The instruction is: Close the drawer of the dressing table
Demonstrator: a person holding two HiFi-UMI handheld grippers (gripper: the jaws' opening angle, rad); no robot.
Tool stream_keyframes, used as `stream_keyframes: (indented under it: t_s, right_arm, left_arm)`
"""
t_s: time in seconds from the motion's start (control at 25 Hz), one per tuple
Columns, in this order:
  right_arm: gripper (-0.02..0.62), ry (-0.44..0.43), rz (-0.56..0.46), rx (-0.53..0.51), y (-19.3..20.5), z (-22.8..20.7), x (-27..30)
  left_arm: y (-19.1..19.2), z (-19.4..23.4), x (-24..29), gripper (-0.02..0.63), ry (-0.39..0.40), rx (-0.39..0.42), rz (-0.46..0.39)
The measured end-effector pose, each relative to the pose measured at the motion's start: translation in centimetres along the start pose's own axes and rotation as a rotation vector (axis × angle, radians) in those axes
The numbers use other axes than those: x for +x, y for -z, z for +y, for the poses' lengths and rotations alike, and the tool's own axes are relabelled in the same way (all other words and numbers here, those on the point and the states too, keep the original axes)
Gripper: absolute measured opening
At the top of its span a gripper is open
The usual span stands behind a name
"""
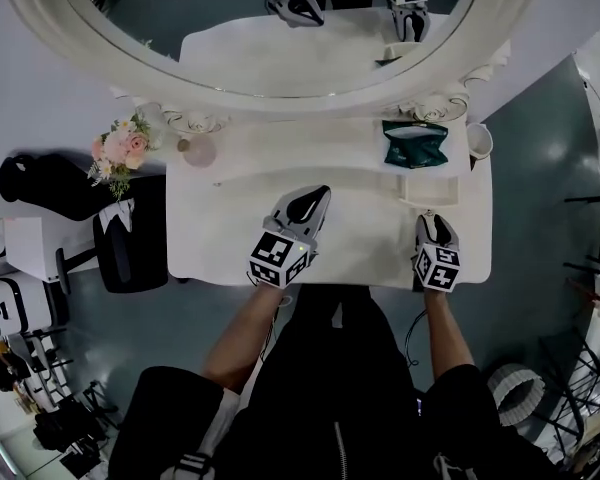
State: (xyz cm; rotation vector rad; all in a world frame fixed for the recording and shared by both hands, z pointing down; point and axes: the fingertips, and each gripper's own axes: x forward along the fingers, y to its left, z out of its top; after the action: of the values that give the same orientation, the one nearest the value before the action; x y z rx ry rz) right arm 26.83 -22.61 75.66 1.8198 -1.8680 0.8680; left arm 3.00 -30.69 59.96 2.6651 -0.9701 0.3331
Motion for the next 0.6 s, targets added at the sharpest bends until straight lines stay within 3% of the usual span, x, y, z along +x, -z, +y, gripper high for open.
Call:
stream_keyframes:
  t_s: [0.6]
  right_arm:
    - [0.094, 0.038, 0.0, 0.005, 0.5, -0.3, 1.1]
  left_arm:
    - [1.2, 1.5, -1.8, 0.005, -0.06, -0.025, 0.016]
